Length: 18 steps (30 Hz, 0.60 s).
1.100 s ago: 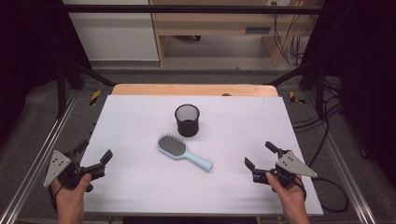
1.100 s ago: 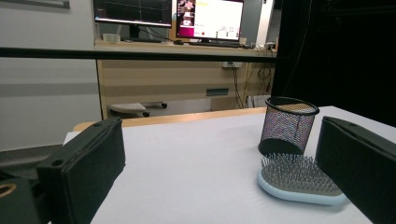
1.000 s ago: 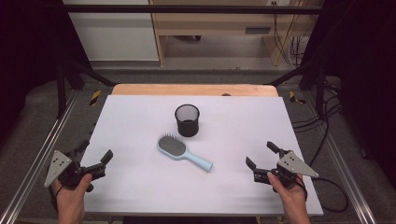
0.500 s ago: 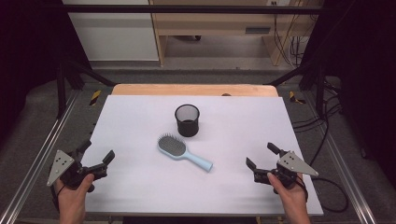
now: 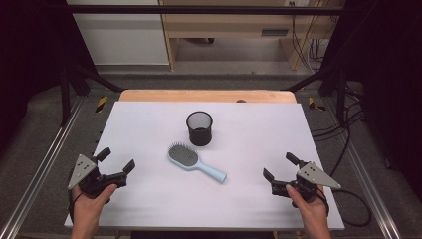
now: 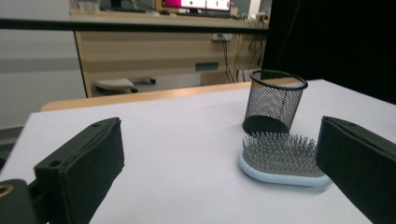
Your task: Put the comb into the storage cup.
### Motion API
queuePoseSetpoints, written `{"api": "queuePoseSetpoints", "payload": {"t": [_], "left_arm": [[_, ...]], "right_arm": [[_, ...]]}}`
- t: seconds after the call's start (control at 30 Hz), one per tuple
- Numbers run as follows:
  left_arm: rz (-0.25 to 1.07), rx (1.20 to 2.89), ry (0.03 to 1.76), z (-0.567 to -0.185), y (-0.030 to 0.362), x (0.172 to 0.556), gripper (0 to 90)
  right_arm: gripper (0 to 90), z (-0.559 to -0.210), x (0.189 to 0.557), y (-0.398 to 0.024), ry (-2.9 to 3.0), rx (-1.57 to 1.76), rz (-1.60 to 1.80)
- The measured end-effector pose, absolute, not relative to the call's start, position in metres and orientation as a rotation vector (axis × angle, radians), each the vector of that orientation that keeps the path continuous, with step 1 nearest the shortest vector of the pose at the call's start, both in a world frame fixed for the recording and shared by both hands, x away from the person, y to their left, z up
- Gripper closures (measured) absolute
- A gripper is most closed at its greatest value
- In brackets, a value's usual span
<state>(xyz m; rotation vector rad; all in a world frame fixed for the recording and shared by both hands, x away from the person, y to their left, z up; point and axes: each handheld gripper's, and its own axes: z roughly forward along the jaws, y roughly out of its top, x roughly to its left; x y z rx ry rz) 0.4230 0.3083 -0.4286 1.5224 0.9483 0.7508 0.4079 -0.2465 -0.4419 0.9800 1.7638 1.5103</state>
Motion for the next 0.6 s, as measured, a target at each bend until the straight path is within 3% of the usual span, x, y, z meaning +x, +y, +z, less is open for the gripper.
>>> {"api": "queuePoseSetpoints", "payload": {"t": [0.27,0.6], "left_arm": [[0.713,1.639,0.896,-0.416,0.280,0.456,2.6],[0.664,1.696,0.885,-0.421,0.263,0.487,13.9]], "right_arm": [[3.9,-0.441,0.408,-0.246,1.763,0.977,1.518],[3.9,-0.442,0.407,-0.246,1.768,0.977,1.519]]}}
